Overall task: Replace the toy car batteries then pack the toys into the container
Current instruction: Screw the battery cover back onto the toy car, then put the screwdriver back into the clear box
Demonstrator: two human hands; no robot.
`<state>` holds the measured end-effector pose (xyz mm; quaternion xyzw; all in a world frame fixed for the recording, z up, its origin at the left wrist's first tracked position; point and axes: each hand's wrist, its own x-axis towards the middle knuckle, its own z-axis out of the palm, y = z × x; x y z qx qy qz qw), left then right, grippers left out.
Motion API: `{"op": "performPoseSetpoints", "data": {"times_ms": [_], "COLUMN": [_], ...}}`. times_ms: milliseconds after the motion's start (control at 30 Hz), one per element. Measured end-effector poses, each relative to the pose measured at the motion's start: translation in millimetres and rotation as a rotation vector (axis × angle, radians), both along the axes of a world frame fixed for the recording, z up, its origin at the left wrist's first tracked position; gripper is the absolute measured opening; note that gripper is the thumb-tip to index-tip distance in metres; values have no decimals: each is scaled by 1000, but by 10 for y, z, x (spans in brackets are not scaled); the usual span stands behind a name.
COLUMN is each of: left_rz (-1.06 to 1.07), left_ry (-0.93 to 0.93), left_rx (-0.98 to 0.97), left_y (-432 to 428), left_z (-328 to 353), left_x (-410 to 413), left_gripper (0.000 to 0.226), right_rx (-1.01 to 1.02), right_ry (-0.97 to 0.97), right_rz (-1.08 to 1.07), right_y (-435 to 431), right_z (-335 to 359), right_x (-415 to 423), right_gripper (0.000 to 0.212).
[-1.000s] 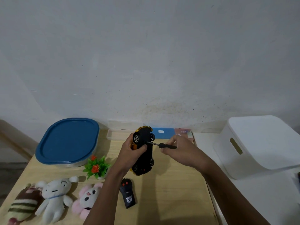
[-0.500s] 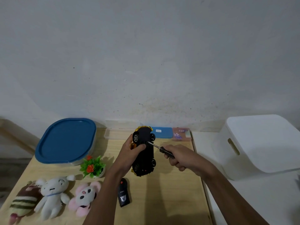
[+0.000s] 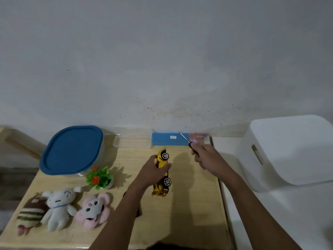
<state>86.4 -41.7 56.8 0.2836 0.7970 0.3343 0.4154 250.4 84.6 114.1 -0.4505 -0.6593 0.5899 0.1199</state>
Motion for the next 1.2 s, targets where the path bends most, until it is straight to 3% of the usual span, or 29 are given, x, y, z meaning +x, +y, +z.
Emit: {"op": "performPoseSetpoints", "data": {"times_ms": [67, 167, 533, 1033, 1200], "left_rz": [-59, -116, -118, -76, 290], "left_ry": [212, 345, 548, 433, 123], "left_rx": [-120, -210, -402, -336, -67], "left_y": [72, 155, 304, 253, 149], "left_z": [-228, -477, -857, -933, -760], "left_x": [141, 352, 744, 670, 23], "left_gripper": [62, 71, 76, 95, 81], "right_rx": [17, 50, 83, 105, 153], "right_ry": [-20, -54, -84, -48, -172], "right_rz": [-1, 31, 80, 137, 253], "right_y": [65, 145, 377, 462, 423], "right_z": [-31, -61, -161, -283, -473], "right_x": [11, 30, 125, -29, -234], "right_gripper": [38, 39, 39, 32, 22]}}
